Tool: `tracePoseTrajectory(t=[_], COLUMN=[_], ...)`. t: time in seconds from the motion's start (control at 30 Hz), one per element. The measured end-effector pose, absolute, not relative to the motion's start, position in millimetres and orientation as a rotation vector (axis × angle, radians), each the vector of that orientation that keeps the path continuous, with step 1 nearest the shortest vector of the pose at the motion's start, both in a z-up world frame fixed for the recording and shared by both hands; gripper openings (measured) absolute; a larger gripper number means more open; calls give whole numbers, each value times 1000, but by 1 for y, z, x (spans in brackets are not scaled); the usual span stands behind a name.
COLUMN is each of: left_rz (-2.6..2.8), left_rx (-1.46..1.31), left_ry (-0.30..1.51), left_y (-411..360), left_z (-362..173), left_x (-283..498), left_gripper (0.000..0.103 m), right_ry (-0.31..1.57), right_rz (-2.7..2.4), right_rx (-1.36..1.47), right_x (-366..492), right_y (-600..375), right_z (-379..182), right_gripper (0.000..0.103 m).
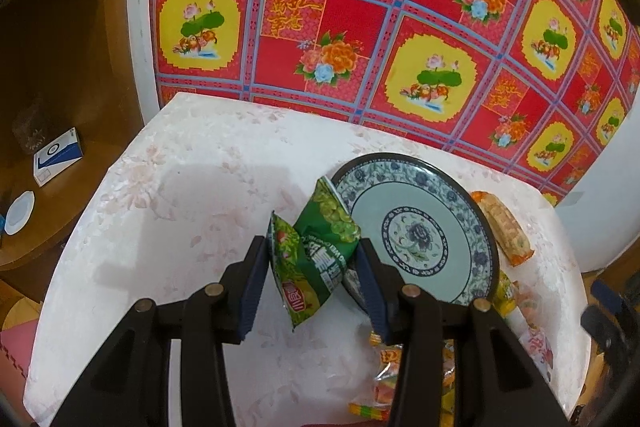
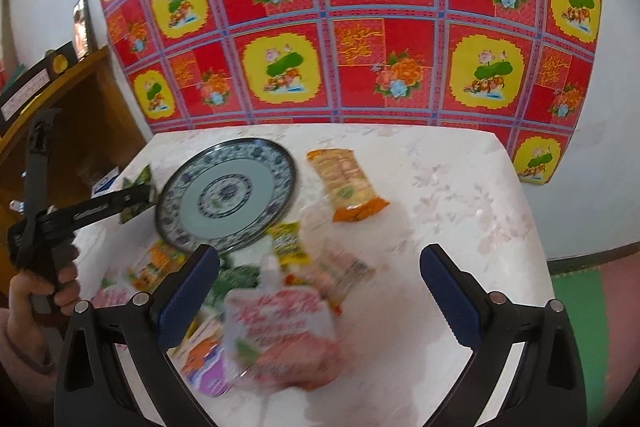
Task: Organize snacks
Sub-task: 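Grasp the orange-ended biscuit pack with the right gripper while the left gripper holds the green bag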
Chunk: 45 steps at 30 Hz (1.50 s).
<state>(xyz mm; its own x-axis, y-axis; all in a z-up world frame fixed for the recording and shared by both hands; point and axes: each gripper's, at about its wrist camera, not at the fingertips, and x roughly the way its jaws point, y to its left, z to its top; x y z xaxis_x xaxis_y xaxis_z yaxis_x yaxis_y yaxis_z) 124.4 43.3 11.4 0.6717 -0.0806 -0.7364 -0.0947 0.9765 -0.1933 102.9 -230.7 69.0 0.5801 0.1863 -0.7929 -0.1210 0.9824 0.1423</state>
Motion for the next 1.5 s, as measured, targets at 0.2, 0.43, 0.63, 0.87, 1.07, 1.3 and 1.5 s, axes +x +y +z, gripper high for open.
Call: tracePoseTrajectory(t=[0.2,0.43,0.63,0.87,1.07,1.3,1.5], left_rz=[5,5,5,6,10,11,12], left_rx=[-223,-224,-224,-222,-213,-200,-197], left_ry=[835,835,835,835,833,829,828], left_y=[43,43,44,44,43,41,41], left_z=[11,10,9,9,9,8,8], left_x=[126,127,127,127,130,130,130], left_gripper=[47,47,47,47,47,47,47], right_ry=[958,1012,1062,1101,1101,1095,1084], right_rz=[147,123,120,117,120,110,106], right_rx=[51,12,-5,-14,-7,-37,7], right_x=[135,168,190,202,204,204,203], right_y=[-240,-241,-237,-232,-232,-236,-243], right_z=[56,33,14,-1,-6,-5,-3], right_gripper=[102,102,87,85,73,56,51])
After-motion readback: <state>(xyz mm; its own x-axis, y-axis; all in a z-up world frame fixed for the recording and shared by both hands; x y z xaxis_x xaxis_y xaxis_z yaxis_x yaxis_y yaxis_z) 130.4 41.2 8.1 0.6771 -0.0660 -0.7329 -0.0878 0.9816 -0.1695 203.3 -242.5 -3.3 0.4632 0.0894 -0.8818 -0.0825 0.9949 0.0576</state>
